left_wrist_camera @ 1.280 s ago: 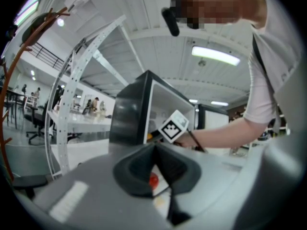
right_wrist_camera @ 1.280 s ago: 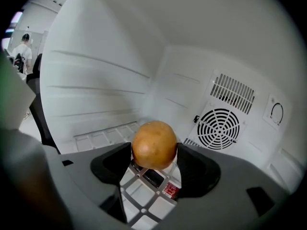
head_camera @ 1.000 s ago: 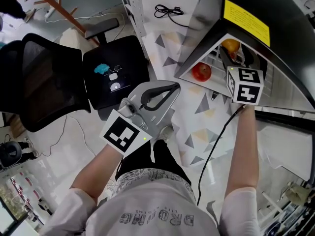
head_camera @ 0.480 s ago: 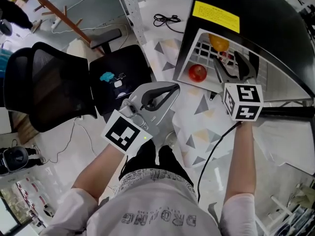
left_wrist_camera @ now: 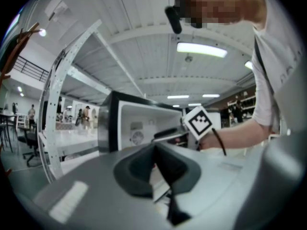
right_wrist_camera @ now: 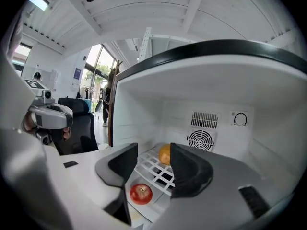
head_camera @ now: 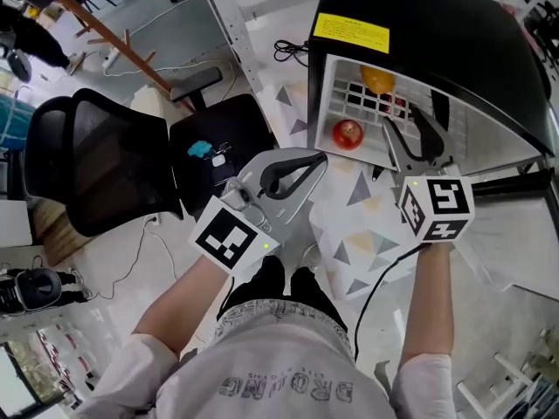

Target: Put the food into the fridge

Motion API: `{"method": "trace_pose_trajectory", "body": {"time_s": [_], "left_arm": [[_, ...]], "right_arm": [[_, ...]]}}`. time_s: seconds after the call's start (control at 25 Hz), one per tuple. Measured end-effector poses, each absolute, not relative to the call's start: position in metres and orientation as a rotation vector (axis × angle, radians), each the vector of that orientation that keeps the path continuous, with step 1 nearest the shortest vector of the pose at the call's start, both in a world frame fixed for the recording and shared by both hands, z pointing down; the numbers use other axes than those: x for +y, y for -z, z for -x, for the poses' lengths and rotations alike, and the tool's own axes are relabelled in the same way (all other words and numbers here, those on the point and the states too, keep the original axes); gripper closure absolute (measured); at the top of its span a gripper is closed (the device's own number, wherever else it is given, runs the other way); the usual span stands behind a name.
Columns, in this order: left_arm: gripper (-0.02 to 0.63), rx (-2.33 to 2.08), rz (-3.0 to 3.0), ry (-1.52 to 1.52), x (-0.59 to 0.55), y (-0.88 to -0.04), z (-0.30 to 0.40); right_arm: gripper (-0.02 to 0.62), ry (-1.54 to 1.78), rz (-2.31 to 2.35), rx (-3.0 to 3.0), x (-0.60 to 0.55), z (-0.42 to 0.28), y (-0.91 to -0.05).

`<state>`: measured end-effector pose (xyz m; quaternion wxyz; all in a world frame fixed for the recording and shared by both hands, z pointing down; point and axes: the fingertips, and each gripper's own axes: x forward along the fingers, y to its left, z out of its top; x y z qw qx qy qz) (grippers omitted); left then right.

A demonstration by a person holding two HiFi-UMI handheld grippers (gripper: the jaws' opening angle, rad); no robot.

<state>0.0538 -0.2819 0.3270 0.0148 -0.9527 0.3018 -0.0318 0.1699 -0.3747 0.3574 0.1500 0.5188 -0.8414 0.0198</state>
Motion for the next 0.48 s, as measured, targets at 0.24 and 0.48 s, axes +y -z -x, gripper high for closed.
{"method": "trace_pose_trajectory", "body": {"time_s": [0.24,0.48], "left_arm": [[0.598,0.940,2.976,0.097,-0.276,-0.320,-0.056],[0.598,0.936,2.970,0.104,-0.271,-0.318,-0.059]], "right_arm": [[0.425,-0.084,-1.517,-2.475,-0.354,-0.171,-0.349],[0.477,-0.087,-1.533,-2.505,-0.335,-0.172,-0.343]]}}
